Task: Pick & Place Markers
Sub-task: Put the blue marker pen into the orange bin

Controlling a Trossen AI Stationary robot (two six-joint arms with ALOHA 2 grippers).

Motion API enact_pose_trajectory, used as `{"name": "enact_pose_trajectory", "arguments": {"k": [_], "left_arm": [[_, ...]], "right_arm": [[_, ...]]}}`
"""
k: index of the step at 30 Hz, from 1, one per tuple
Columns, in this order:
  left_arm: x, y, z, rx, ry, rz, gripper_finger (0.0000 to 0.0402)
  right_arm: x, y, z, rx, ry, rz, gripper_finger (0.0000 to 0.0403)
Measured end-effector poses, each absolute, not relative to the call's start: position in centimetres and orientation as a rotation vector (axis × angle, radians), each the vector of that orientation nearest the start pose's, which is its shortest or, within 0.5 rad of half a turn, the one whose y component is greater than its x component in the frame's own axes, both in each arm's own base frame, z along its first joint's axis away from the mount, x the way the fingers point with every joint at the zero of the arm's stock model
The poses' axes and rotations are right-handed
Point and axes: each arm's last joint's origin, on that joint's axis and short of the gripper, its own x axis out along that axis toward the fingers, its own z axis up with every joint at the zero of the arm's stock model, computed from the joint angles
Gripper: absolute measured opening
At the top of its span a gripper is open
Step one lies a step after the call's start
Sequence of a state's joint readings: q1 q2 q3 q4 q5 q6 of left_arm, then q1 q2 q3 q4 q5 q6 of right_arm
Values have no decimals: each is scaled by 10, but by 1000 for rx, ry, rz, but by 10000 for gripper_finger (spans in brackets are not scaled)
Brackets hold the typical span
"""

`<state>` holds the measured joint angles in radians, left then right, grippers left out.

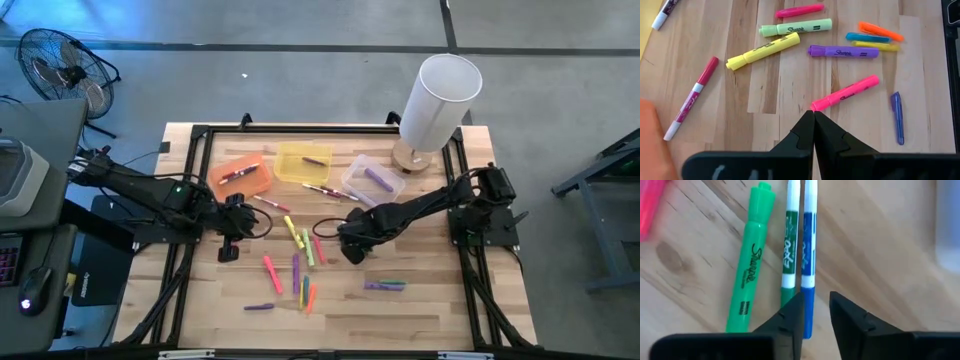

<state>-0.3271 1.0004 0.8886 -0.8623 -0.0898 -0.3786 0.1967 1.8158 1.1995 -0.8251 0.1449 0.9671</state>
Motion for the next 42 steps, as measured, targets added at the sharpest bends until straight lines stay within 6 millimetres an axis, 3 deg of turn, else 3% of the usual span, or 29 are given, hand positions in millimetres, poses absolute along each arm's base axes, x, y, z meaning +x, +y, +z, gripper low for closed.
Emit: {"name": "enact_pose_trajectory", "arguments": {"k": [6, 24, 27, 33, 42], "left_arm": [[173, -56, 278, -146, 979, -36, 0], [173, -56, 278, -147, 978, -35, 0], [173, -56, 278, -147, 978, -35, 0], [173, -56, 278, -144, 974, -29, 0], [177, -56, 275, -139, 977, 9, 1]], "right_arm": [[329, 60, 171, 462, 1267, -575, 94], [306, 62, 133, 567, 1309, -560, 94], [303, 65, 130, 550, 1317, -561, 83], [295, 72, 126, 568, 1338, -607, 23], [290, 89, 137, 561, 1376, -636, 23]]}}
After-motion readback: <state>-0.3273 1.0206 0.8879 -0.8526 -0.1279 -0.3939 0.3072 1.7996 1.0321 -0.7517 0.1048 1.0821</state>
